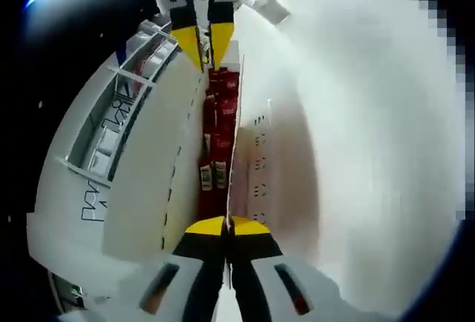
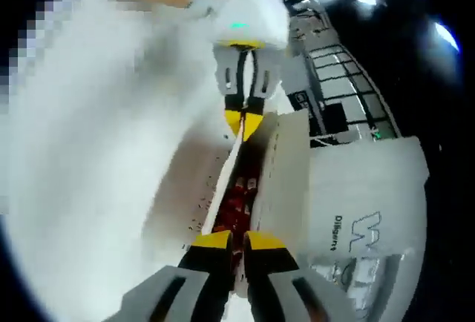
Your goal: Tear open the coffee pouch, take out the coffee, and pour the coffee from the pouch into the cup
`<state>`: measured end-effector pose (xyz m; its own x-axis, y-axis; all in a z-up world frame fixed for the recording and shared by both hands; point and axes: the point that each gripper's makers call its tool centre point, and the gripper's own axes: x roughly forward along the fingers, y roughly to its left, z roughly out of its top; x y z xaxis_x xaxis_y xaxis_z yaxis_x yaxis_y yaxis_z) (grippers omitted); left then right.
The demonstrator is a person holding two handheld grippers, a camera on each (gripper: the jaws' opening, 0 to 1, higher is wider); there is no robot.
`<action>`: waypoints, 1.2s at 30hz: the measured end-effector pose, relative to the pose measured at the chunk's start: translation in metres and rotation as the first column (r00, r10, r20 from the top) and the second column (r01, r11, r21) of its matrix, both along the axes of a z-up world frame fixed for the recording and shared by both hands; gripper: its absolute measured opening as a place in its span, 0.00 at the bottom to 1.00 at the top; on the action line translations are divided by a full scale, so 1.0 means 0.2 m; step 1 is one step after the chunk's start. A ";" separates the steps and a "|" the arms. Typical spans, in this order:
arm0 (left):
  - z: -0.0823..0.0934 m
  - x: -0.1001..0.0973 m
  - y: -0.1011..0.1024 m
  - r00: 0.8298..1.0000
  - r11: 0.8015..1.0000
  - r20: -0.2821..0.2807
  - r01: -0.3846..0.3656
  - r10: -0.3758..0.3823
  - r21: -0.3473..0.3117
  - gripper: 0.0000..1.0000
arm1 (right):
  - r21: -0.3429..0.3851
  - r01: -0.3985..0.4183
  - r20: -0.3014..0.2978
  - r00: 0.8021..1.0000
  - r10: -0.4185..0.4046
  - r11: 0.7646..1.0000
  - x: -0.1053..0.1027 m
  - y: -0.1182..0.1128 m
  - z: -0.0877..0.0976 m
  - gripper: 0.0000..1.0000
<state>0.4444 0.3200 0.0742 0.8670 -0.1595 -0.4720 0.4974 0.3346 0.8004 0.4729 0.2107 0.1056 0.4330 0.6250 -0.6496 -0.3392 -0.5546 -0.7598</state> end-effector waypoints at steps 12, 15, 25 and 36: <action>0.02 -0.03 -0.01 1.000 1.000 -0.003 -0.004 0.003 -0.024 0.04 | -0.214 -0.118 0.167 0.974 0.156 0.970 0.09 0.05 -0.07 0.09; 0.03 -0.03 -0.02 1.000 1.000 -0.001 -0.003 0.003 -0.024 0.04 | -0.247 -0.133 0.201 0.962 0.185 0.960 0.12 0.08 -0.09 0.07; 0.05 -0.04 -0.03 1.000 0.998 0.006 -0.008 0.008 -0.060 0.05 | -0.256 -0.116 0.189 0.968 0.167 0.960 0.14 0.10 -0.08 0.03; 0.09 -0.01 -0.01 1.000 0.995 -0.012 -0.010 0.009 -0.099 0.05 | -0.246 -0.076 0.019 0.996 0.083 0.966 0.12 0.10 0.08 0.02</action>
<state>0.4420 0.3178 0.0913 0.8632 -0.1977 -0.4645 0.5029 0.4170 0.7571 0.4963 0.2314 0.1214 0.4095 0.4812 -0.7751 -0.2664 -0.7495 -0.6061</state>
